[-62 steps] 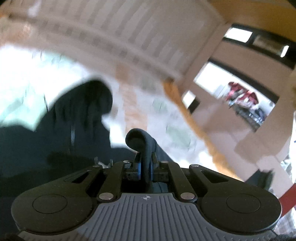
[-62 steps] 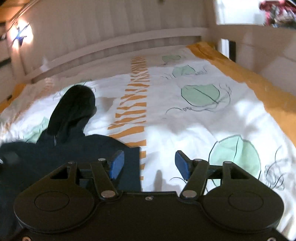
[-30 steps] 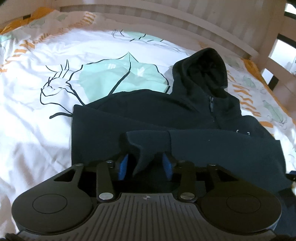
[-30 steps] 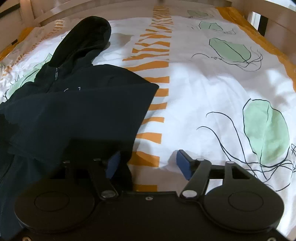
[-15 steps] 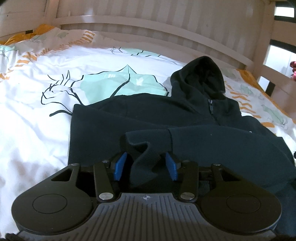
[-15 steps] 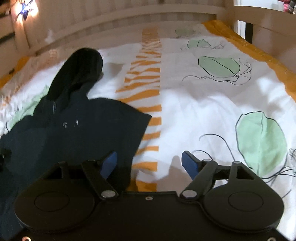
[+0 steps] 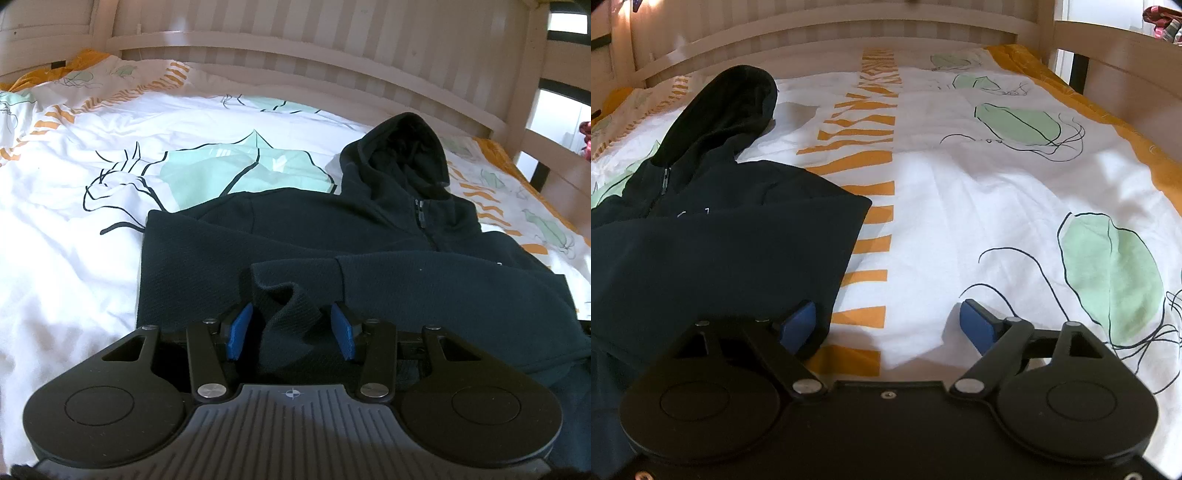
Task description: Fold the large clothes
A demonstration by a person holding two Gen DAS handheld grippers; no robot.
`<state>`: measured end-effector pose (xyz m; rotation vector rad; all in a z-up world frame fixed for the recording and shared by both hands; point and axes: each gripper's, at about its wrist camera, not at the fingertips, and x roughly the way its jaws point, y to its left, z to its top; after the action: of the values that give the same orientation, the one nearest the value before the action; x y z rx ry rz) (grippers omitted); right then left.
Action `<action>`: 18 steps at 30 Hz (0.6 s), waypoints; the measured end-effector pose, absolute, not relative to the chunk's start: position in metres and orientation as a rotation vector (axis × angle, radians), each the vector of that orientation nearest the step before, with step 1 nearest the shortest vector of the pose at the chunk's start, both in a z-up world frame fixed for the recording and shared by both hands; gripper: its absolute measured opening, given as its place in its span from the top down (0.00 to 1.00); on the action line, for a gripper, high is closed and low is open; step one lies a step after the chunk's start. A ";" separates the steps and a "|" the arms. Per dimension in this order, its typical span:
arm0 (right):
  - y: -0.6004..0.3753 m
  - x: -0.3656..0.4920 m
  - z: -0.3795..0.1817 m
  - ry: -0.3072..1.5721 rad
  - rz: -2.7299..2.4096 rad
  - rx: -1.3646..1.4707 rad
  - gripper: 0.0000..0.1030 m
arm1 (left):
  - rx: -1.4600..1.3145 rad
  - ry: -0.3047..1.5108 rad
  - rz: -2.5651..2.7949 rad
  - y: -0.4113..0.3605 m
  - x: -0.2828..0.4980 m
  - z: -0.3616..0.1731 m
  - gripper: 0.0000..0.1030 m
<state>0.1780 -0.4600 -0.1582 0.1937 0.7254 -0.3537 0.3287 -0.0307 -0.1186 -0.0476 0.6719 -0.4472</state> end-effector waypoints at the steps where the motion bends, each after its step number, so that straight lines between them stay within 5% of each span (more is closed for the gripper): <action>1: -0.461 0.177 -0.158 0.720 -0.353 0.204 0.17 | -0.048 0.677 -0.447 -0.030 0.328 -0.115 0.55; 12: -0.445 0.175 -0.120 0.600 -0.307 0.232 0.16 | -0.043 0.543 -0.450 -0.029 0.344 -0.039 0.32; 18: -0.428 0.221 -0.108 0.586 -0.244 0.240 0.15 | -0.042 0.533 -0.503 -0.077 0.394 -0.030 0.31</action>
<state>0.2206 -0.4279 -0.1076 0.2401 0.5859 -0.2443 0.3942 -0.0767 -0.0297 -0.0417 0.5333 -0.5026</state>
